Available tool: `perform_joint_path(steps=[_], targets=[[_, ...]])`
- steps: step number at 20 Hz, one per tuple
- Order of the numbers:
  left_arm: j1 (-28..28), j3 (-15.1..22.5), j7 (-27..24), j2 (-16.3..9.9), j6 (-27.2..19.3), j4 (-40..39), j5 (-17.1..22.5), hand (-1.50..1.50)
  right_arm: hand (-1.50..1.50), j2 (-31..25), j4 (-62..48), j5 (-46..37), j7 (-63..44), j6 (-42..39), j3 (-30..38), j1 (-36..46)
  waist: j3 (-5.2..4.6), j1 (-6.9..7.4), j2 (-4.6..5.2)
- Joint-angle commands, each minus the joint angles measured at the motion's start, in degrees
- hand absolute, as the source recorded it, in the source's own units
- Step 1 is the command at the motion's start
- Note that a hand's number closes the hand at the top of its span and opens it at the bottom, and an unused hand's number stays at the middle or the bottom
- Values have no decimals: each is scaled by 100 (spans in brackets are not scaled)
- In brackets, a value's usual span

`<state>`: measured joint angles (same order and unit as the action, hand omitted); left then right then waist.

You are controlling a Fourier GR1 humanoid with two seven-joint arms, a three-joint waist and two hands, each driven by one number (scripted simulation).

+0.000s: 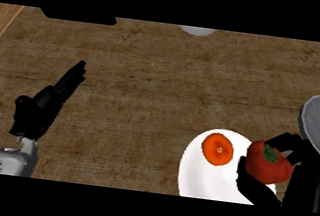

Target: Pick the bell pepper from the plate and place it in the pan

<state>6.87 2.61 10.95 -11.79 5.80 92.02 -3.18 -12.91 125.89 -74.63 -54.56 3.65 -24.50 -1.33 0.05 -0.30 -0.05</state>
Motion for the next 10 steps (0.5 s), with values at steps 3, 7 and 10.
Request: perform_joint_path(steps=[3,7,10], targets=[[307,-163,363,40,19,60,124,0,150,-271,-945,1223,1049,1281,1460,-179,3,27,16],[96,-19,199,111,19,47,-55,0,150,-633,-1902,1901,1757,1426,2374,391,0,58,17],[114,6,209,83,69,199,-70,0,150,-866,-2852,2094,2244,1846,2898,557,3,77,19]])
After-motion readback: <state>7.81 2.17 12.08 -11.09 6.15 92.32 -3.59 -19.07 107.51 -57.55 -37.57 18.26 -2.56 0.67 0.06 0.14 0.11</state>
